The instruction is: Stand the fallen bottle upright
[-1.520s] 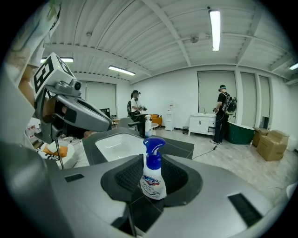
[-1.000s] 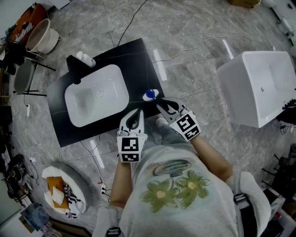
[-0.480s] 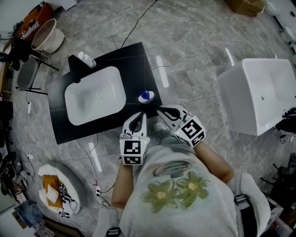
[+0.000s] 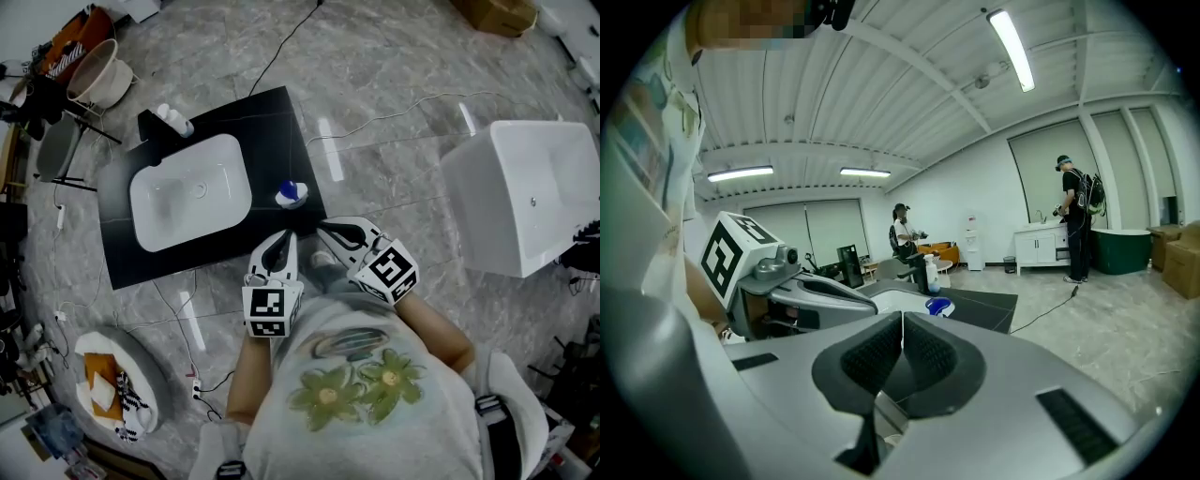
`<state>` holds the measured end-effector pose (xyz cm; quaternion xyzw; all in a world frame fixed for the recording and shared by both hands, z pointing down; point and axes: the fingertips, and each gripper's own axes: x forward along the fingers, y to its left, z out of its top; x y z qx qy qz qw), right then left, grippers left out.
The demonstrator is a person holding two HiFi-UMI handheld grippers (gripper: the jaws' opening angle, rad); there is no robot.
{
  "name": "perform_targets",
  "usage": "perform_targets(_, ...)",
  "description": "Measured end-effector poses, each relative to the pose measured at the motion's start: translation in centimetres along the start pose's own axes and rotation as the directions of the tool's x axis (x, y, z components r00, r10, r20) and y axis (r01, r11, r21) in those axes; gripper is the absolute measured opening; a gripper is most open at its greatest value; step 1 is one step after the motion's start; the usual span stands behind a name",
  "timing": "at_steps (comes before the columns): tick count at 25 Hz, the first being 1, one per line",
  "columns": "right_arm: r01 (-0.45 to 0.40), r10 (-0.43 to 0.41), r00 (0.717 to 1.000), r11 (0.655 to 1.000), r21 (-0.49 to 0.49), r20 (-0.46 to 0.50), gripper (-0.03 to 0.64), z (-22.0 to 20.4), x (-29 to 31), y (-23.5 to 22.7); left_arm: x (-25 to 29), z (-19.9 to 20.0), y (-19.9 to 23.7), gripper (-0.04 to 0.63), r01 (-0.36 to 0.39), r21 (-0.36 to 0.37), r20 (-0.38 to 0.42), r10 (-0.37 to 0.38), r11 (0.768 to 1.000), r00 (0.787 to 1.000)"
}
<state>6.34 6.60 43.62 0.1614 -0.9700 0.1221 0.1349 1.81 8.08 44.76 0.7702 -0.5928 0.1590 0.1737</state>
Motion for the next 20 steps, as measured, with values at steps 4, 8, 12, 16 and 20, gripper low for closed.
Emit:
perform_targets(4,-0.004,0.004,1.000,1.000,0.004,-0.004,0.043,-0.4,0.0,0.2,-0.1,-0.4,-0.1,0.018,-0.008,-0.007,0.000,0.008,1.000,1.000)
perform_targets(8,-0.012,0.012,1.000,1.000,0.000,-0.006,0.044,-0.7,0.1,0.2,-0.2,-0.7,0.0,0.018,-0.015,-0.012,0.006,0.015,1.000,1.000)
perform_targets(12,-0.021,0.021,1.000,1.000,-0.005,-0.009,0.043,-0.9,0.1,0.4,-0.3,-0.9,-0.1,0.018,-0.022,-0.022,0.007,0.022,1.000,1.000)
perform_targets(16,-0.032,0.032,0.999,0.999,-0.008,-0.017,0.044,-1.0,0.0,0.4,-0.3,-0.8,-0.3,0.018,-0.026,-0.036,0.003,0.026,0.999,1.000)
perform_targets(20,-0.039,0.039,0.999,0.999,-0.008,-0.018,0.043,-1.1,0.1,0.4,-0.1,-1.0,-0.4,0.018,-0.029,-0.039,-0.002,0.029,0.999,1.000)
